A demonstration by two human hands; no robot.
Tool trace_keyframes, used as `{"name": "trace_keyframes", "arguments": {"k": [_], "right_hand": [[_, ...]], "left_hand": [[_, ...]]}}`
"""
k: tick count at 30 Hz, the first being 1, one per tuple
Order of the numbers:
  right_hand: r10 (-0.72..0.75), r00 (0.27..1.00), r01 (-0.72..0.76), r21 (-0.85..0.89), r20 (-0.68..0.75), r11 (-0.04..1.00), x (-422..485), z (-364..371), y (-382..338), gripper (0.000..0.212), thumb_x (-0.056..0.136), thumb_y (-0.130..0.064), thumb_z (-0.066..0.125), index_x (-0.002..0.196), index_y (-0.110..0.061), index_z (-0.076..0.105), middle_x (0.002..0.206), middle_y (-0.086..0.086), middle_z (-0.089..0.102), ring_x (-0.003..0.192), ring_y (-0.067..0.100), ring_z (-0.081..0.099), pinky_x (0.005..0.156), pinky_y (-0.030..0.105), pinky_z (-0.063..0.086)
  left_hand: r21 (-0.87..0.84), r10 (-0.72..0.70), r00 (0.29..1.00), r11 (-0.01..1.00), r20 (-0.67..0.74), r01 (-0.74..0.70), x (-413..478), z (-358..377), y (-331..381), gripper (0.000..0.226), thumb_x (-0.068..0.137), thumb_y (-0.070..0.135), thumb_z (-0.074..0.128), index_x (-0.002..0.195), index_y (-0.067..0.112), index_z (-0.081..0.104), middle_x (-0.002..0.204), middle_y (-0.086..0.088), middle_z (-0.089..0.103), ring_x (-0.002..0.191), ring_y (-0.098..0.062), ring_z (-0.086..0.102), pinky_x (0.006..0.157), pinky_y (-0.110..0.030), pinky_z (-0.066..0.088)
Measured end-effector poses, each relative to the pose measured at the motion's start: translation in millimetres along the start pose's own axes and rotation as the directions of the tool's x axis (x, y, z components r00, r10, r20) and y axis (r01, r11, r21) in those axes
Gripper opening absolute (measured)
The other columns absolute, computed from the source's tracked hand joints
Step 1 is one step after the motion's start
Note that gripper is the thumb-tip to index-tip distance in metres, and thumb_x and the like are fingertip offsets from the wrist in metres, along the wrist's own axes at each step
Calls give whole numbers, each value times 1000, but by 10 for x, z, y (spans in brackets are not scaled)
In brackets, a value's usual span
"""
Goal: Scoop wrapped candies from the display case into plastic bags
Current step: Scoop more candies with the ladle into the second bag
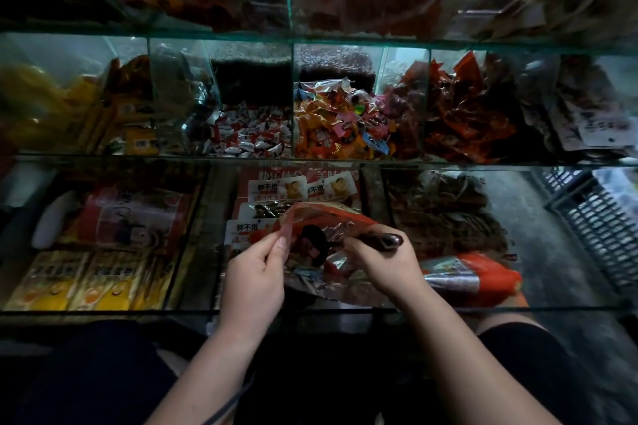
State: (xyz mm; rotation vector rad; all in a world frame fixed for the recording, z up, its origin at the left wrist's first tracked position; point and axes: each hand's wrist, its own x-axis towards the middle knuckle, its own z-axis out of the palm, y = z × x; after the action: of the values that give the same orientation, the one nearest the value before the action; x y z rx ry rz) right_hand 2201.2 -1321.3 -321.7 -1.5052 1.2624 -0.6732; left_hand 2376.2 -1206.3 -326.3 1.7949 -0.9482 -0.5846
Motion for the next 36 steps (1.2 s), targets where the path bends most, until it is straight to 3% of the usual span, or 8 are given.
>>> {"name": "trace_keyframes", "arguments": {"k": [3, 7, 13, 17, 23, 28, 30, 36], "right_hand": [[160, 980, -117, 316, -116, 942, -18, 37, 73, 24, 62, -38, 81, 77, -20, 77, 73, 12, 76, 76, 28, 76, 70, 46, 63], [57, 978, -19, 186, -201, 982, -70, 218, 165, 12, 83, -25, 80, 73, -31, 76, 71, -11, 76, 68, 5, 73, 65, 17, 53], [323, 929, -177, 550, -179, 816, -84, 427, 63, 11, 81, -21, 78, 77, -11, 78, 80, 14, 78, 85, 44, 74, 74, 54, 61], [436, 868, -174, 674, -240, 718, -154, 388, 187, 17, 83, -19, 76, 90, -3, 74, 89, 16, 79, 80, 35, 78, 74, 54, 64], [203, 933, -101, 326, -297, 940, -162, 717, 251, 15, 84, -35, 77, 80, -21, 77, 77, -9, 78, 75, 3, 72, 81, 34, 58], [548, 830, -309, 732, -106, 608, 6, 813, 254, 64, 63, -42, 88, 115, -12, 64, 90, 8, 79, 78, 27, 79, 76, 45, 64], [537, 833, -305, 697, -135, 649, -17, 851, 312, 69, 62, -44, 87, 117, -10, 63, 98, 11, 78, 83, 30, 78, 80, 46, 63], [593, 805, -356, 791, -11, 497, 28, 798, 291, 36, 87, -25, 79, 105, 0, 63, 90, 22, 78, 78, 33, 78, 65, 39, 65]], "left_hand": [[-10, 4, 1000, 1000, -5, -4, 6, -35, -22, 26, 103, 36, 54, 122, 33, 71, 97, 40, 67, 95, 16, 63, 73, -2, 47], [-66, -22, 1000, 998, 4, 22, 32, -78, -64, 23, 101, 40, 56, 119, 37, 70, 101, 26, 73, 100, 6, 68, 88, -24, 56], [8, 38, 998, 999, -49, -37, -22, -103, -82, 20, 101, 38, 57, 114, 36, 72, 89, 42, 66, 88, 16, 64, 64, -2, 46], [3, 6, 997, 1000, -74, -6, -2, -161, -120, 19, 101, 37, 57, 103, 39, 75, 83, 37, 69, 82, 13, 65, 60, -2, 44], [-25, 34, 999, 999, -15, -34, -69, -122, -11, 41, 104, 35, 54, 84, 69, 65, 86, 33, 71, 85, 13, 66, 65, -4, 45], [-30, -1, 999, 1000, -53, 0, -50, -124, -97, 31, 103, 43, 51, 85, 62, 69, 83, 21, 74, 82, 3, 69, 67, -18, 54], [-21, -12, 999, 1000, -49, 11, -35, -134, -143, 33, 104, 42, 51, 83, 59, 69, 82, 15, 75, 80, -2, 70, 68, -23, 54], [21, -18, 992, 1000, -128, 21, -14, -186, -223, 32, 101, 49, 48, 74, 53, 66, 83, 7, 73, 79, -9, 67, 63, -36, 53]]}}
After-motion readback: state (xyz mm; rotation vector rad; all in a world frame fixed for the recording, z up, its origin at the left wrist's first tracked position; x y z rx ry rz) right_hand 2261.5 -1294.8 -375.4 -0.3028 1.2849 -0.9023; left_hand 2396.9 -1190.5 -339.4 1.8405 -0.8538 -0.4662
